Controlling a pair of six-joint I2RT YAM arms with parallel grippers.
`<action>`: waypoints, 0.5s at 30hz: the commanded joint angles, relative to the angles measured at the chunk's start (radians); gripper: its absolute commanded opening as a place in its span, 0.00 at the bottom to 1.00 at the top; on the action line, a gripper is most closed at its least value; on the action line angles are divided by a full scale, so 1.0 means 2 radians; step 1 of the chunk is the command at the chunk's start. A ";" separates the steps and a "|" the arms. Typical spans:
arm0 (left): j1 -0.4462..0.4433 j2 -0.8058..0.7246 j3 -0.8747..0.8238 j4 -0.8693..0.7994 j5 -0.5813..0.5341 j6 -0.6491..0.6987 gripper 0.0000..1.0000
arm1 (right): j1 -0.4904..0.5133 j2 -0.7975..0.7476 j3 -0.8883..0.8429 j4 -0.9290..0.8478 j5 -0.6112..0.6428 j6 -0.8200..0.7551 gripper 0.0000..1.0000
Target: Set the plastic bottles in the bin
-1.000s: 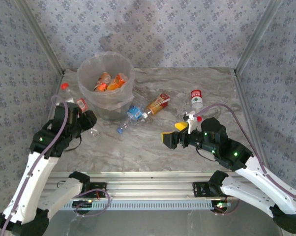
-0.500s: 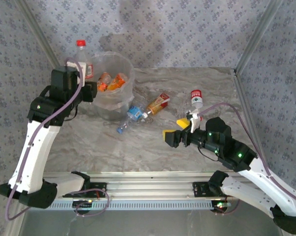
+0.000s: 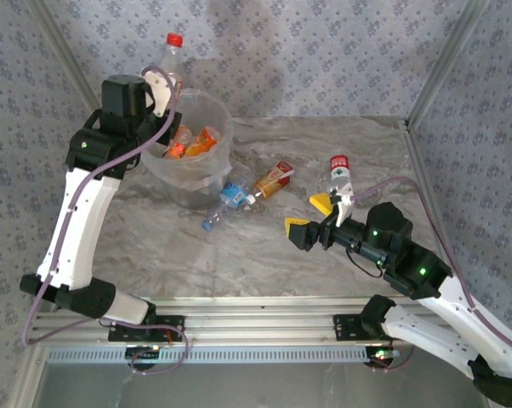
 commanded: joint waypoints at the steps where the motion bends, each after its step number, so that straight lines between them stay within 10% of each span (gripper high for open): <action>1: 0.006 0.026 0.029 0.015 0.025 0.072 0.52 | -0.003 -0.003 0.019 0.015 -0.001 -0.016 1.00; 15: 0.036 0.136 0.049 0.047 -0.028 0.145 0.48 | -0.003 -0.006 0.045 0.003 -0.017 -0.022 1.00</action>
